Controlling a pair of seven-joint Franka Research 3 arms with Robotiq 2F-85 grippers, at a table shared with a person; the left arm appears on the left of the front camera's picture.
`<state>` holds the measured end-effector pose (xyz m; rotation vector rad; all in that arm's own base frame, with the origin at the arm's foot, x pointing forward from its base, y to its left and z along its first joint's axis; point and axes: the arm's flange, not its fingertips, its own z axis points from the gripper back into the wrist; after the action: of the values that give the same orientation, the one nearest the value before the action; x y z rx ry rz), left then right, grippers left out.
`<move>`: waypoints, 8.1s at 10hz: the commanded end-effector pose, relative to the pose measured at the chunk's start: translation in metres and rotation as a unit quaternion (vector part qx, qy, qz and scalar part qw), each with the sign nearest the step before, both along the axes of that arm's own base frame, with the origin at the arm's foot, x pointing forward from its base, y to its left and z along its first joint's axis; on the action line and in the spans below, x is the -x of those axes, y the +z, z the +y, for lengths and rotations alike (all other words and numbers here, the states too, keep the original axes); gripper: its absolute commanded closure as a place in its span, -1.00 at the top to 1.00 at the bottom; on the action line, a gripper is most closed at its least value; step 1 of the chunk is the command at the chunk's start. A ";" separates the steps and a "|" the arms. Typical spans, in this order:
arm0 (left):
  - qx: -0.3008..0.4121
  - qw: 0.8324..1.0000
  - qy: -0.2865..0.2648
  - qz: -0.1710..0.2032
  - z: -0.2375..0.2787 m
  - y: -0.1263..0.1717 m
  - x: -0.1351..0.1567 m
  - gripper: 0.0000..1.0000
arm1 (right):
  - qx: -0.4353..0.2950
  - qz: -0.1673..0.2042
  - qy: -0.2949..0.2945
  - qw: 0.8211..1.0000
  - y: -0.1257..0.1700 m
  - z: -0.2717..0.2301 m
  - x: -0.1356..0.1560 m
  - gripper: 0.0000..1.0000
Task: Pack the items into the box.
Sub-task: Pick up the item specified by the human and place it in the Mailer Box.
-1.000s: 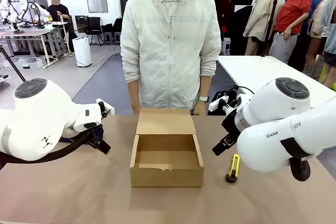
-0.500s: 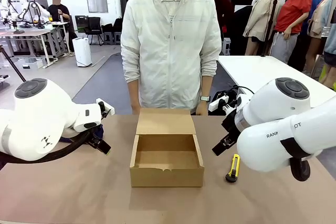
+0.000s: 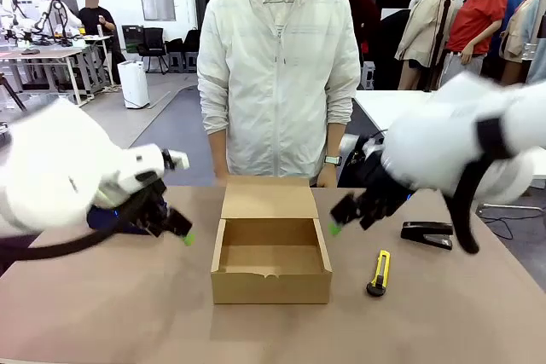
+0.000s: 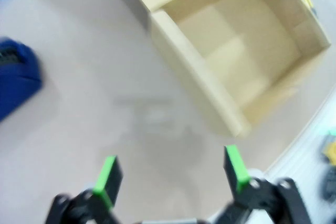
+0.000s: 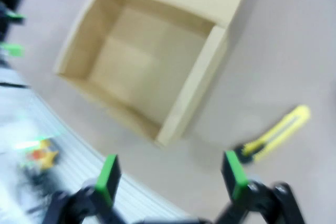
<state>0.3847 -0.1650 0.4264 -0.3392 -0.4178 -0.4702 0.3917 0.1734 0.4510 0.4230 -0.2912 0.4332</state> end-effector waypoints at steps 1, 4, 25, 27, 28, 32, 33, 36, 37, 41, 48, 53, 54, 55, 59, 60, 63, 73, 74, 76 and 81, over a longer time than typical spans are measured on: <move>0.169 0.982 0.085 0.026 0.048 0.071 0.002 1.00 | -0.063 0.036 -0.094 0.993 0.056 -0.054 0.001 1.00; 0.418 0.900 0.100 -0.069 0.159 0.136 0.073 1.00 | -0.239 0.056 -0.156 0.957 0.104 -0.182 0.052 1.00; 0.282 0.908 0.297 0.095 0.345 0.168 0.069 1.00 | -0.409 -0.019 -0.377 0.831 0.096 -0.360 0.156 1.00; 0.083 0.906 0.365 0.197 0.334 0.162 -0.039 1.00 | -0.409 -0.019 -0.377 0.831 0.096 -0.360 0.156 1.00; 0.018 0.908 0.337 0.247 0.320 0.145 -0.083 1.00 | -0.409 -0.019 -0.377 0.831 0.096 -0.360 0.156 1.00; -0.042 0.956 0.204 0.206 0.261 0.091 -0.137 1.00 | -0.409 -0.019 -0.377 0.831 0.096 -0.360 0.156 1.00; -0.022 0.921 0.330 0.206 0.277 0.084 -0.137 1.00 | -0.409 -0.019 -0.377 0.831 0.096 -0.360 0.156 1.00; -0.042 0.931 0.291 0.216 0.267 0.079 -0.143 1.00 | -0.409 -0.019 -0.377 0.831 0.096 -0.360 0.156 1.00; -0.060 0.957 0.216 0.186 0.241 0.067 -0.152 1.00 | -0.409 -0.019 -0.377 0.831 0.096 -0.360 0.156 1.00; -0.143 0.953 0.193 0.186 0.152 0.020 -0.212 1.00 | -0.409 -0.019 -0.377 0.831 0.096 -0.360 0.156 1.00; -0.201 0.952 0.181 0.146 0.139 0.000 -0.233 1.00 | -0.409 -0.019 -0.377 0.831 0.096 -0.360 0.156 1.00; -0.162 0.927 -0.326 0.087 0.152 0.011 -0.230 1.00 | -0.409 -0.019 -0.377 0.831 0.096 -0.360 0.156 1.00; -0.151 0.865 -0.474 0.070 0.161 0.012 -0.224 1.00 | -0.409 -0.019 -0.377 0.831 0.096 -0.360 0.156 1.00; -0.151 0.831 -0.530 0.071 0.168 0.013 -0.220 1.00 | -0.409 -0.019 -0.377 0.831 0.096 -0.360 0.156 1.00; -0.195 0.649 -0.734 -0.037 0.172 0.012 -0.207 1.00 | -0.409 -0.019 -0.377 0.831 0.096 -0.360 0.156 1.00; -0.162 0.675 -0.714 -0.088 0.175 0.019 -0.213 1.00 | -0.409 -0.019 -0.377 0.831 0.096 -0.360 0.156 1.00; -0.199 0.797 -0.570 0.004 0.163 0.010 -0.211 1.00 | -0.409 -0.019 -0.377 0.831 0.096 -0.360 0.156 1.00; -0.205 0.785 -0.582 -0.057 0.177 -0.065 -0.274 1.00 | -0.409 -0.019 -0.377 0.831 0.096 -0.360 0.156 1.00; -0.191 0.786 -0.586 -0.054 0.177 -0.073 -0.277 1.00 | -0.409 -0.019 -0.377 0.831 0.096 -0.360 0.156 1.00; -0.175 0.778 -0.600 -0.064 0.172 -0.076 -0.279 1.00 | -0.409 -0.019 -0.377 0.831 0.096 -0.360 0.156 1.00; -0.169 0.782 -0.597 -0.053 0.175 -0.077 -0.281 -1.00 | -0.409 -0.019 -0.377 0.831 0.096 -0.360 0.156 1.00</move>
<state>0.6626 0.0059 0.3499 -0.1607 -0.1473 -1.7991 0.2344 -0.1844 0.5459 1.0728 -0.6319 -0.5262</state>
